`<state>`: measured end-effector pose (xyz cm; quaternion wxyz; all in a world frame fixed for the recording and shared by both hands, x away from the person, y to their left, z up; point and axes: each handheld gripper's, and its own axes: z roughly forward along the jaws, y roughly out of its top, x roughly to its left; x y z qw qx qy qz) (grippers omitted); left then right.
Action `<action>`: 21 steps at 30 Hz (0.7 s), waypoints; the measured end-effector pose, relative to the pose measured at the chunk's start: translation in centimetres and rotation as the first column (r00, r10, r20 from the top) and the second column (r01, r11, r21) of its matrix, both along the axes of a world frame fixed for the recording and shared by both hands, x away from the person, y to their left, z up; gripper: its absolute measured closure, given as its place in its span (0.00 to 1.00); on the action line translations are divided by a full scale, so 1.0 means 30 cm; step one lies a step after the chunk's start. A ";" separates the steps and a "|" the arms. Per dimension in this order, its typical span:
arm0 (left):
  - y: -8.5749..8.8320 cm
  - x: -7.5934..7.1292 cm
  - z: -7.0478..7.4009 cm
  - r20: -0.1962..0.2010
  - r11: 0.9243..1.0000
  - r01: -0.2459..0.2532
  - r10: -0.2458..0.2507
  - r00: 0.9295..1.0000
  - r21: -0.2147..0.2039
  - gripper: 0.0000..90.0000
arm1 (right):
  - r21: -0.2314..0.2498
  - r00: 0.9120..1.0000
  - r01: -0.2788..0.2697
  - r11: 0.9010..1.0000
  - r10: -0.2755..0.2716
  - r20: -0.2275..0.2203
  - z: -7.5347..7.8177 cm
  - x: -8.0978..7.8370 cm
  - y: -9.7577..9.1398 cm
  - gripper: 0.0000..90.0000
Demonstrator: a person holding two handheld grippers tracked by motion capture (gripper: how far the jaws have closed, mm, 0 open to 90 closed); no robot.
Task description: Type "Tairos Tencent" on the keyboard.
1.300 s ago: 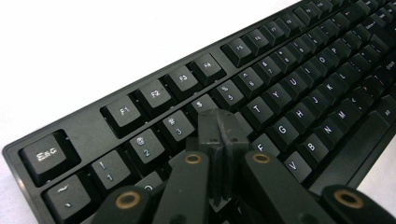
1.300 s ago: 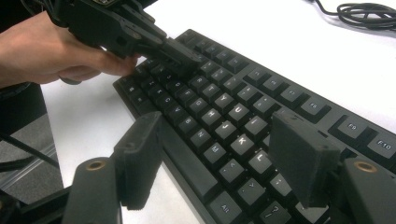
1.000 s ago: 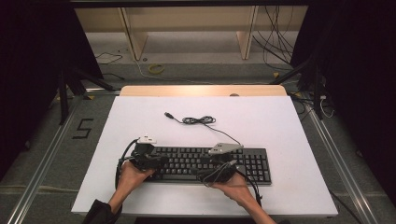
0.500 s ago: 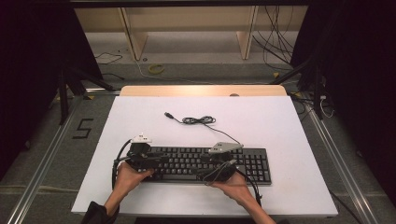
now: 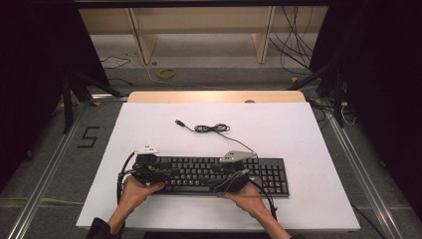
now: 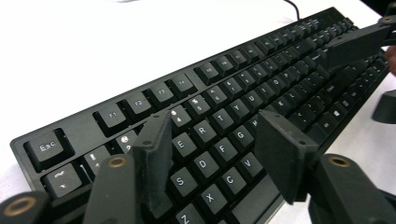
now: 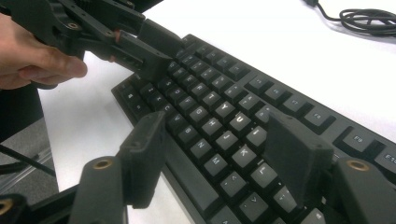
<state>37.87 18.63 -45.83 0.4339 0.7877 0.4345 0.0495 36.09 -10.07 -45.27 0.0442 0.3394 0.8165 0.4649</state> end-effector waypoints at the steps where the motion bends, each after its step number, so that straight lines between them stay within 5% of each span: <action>1: 0.001 0.000 0.001 0.002 1.000 0.004 -0.004 1.000 0.000 0.50 | 0.000 1.000 -0.003 1.000 0.003 0.000 0.000 0.000 0.002 0.45; 21: 0.015 -0.037 0.015 0.034 0.998 0.011 -0.009 0.999 -0.063 0.40 | -0.033 0.999 -0.047 0.998 0.047 -0.007 -0.012 0.014 0.064 0.78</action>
